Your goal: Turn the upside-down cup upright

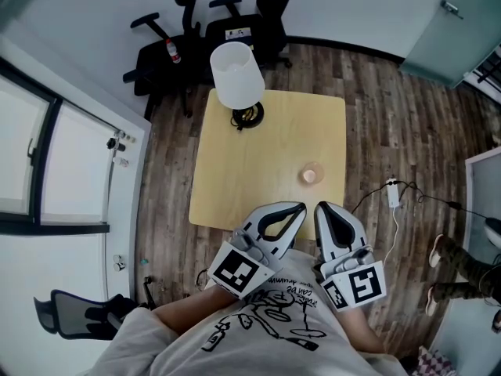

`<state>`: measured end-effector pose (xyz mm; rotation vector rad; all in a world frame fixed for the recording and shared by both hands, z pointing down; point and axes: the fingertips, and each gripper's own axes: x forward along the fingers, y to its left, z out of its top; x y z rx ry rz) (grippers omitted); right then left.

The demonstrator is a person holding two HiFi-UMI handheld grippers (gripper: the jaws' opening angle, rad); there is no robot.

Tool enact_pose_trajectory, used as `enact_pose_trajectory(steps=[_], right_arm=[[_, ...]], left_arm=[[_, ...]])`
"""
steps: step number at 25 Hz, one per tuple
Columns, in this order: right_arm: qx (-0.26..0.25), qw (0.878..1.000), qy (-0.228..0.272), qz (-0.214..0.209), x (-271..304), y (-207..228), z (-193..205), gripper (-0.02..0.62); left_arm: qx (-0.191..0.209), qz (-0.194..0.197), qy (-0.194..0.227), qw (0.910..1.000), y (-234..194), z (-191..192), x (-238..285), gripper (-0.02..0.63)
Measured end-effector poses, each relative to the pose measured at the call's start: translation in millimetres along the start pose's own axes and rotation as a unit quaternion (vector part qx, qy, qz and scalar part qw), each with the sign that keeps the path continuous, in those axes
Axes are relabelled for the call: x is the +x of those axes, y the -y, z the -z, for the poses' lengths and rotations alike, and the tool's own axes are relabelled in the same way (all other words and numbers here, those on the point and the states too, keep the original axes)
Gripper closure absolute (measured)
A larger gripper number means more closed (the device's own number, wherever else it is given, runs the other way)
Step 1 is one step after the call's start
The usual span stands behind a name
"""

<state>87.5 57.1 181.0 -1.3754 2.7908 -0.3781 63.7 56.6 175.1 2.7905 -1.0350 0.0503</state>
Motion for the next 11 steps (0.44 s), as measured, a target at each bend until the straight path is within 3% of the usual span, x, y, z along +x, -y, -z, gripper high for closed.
enact_pose_trajectory(steps=[11], right_arm=[[-0.002,1.000,-0.011,-0.012,-11.3,9.8,4.9,0.572]], left_arm=[[-0.011,-0.011,-0.003,0.9999,10.7,6.0,10.5,0.598]])
